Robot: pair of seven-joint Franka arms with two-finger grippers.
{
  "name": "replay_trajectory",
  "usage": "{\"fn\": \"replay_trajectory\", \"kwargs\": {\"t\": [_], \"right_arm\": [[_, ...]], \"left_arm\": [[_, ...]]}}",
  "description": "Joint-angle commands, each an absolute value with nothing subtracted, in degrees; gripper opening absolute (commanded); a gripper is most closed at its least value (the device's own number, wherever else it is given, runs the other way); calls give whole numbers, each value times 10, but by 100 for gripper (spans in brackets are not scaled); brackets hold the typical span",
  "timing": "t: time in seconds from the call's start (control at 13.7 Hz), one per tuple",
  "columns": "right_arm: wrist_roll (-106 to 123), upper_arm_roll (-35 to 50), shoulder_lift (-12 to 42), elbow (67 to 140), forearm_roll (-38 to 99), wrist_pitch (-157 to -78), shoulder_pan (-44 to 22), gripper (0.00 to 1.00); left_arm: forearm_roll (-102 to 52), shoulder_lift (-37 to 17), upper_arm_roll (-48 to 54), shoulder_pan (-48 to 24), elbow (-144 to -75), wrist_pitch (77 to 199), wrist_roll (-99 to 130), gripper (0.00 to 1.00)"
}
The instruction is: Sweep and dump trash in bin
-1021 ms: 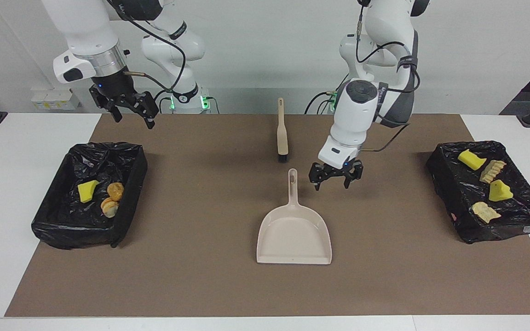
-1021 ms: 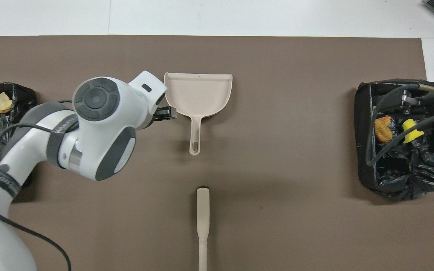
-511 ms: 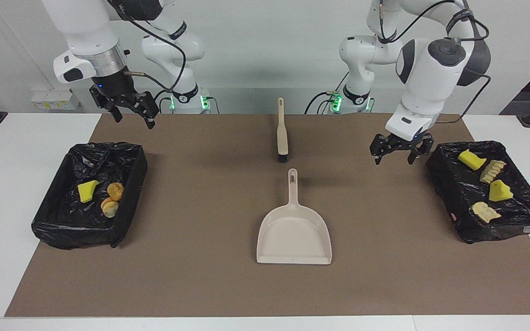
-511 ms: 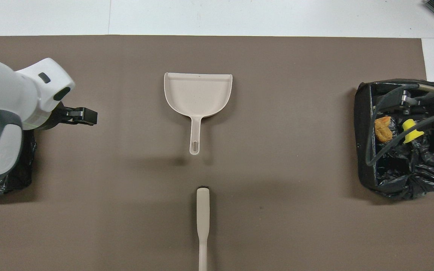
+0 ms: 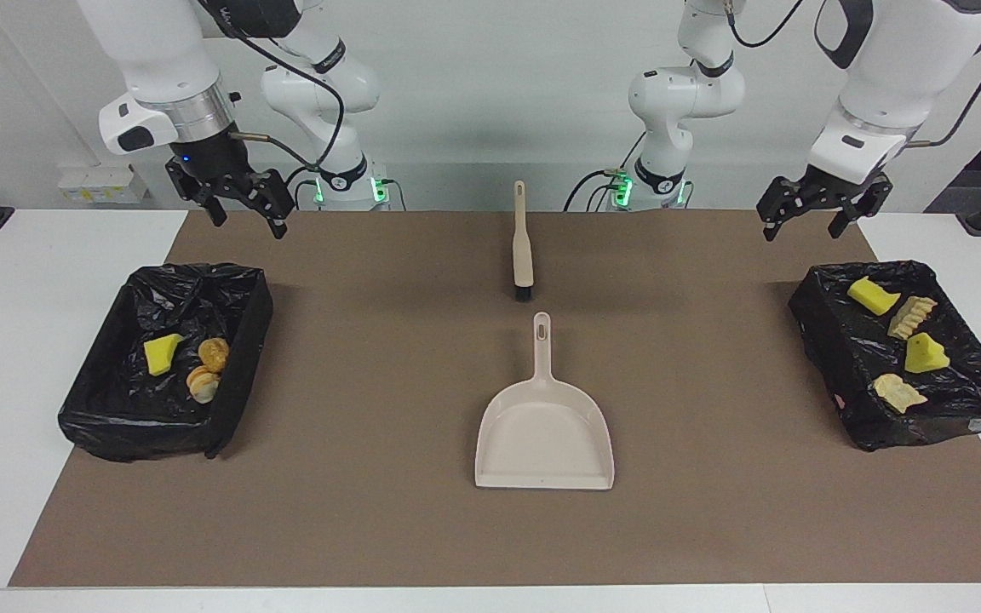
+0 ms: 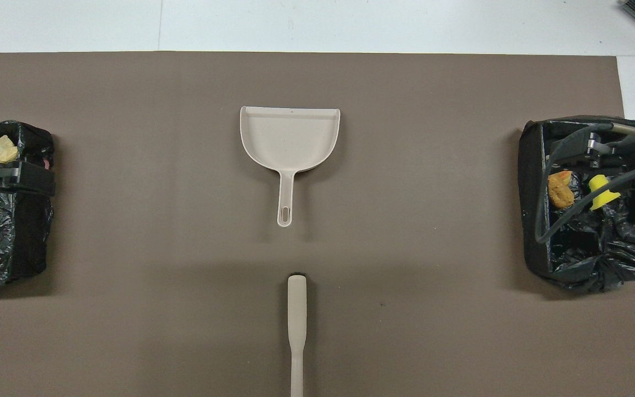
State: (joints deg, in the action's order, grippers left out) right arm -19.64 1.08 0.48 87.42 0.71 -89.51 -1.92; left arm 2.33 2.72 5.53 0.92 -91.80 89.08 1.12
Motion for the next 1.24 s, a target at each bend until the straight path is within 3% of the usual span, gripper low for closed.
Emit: {"fn": "replay_trajectory", "kwargs": {"t": [0.0,0.36,1.17], "right_arm": [[-183,12,4,871,15,-888,-15,100],[-180,12,4,871,15,-889,-14,100],[-178,12,4,871,15,-890,-14,100]], "left_arm": [[2,47,54,18,-937,879,-2,100],[3,39,57,14,-899,880,1,100],[-25,44,55,18,-915,911,11,100]]}}
